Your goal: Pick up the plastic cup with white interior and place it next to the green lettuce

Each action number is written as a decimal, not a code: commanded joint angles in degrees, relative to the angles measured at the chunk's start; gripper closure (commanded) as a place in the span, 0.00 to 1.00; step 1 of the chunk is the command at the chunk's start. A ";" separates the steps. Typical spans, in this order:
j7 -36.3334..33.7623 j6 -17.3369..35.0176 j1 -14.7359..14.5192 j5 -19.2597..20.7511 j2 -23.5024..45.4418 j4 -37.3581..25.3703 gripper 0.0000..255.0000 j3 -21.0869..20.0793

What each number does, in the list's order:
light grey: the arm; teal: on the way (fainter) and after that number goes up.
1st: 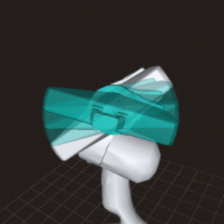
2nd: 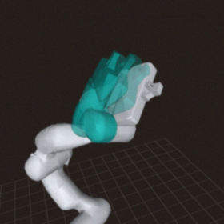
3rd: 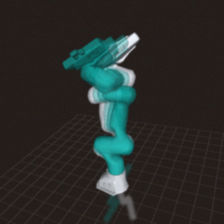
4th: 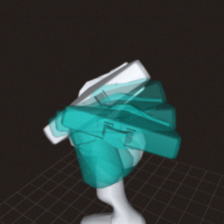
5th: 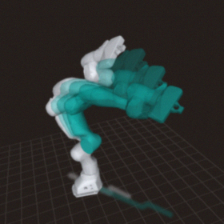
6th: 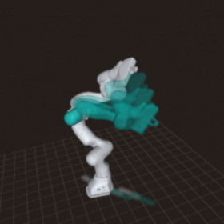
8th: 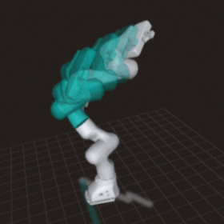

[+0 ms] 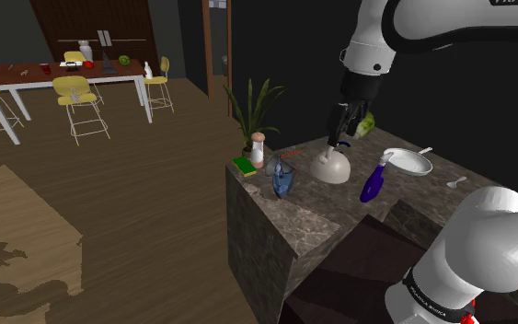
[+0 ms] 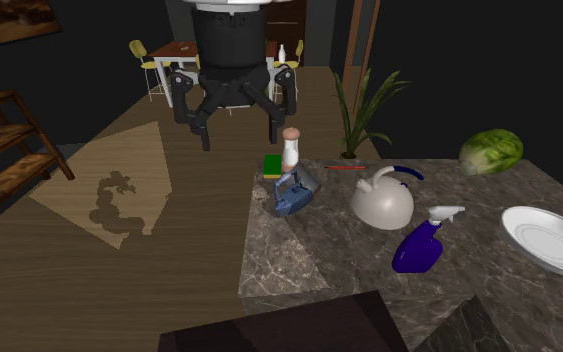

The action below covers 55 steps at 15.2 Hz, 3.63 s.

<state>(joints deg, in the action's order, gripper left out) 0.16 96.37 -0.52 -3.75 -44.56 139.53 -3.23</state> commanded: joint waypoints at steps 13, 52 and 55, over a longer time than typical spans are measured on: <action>-11.35 14.34 5.13 12.21 27.93 -8.24 0.00 -8.05; -29.18 5.77 3.19 45.92 98.62 -68.95 0.00 1.31; -29.18 5.77 3.19 45.92 98.62 -68.95 0.00 1.31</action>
<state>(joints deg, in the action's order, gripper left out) -29.02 102.13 2.67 42.17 54.06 70.57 -1.92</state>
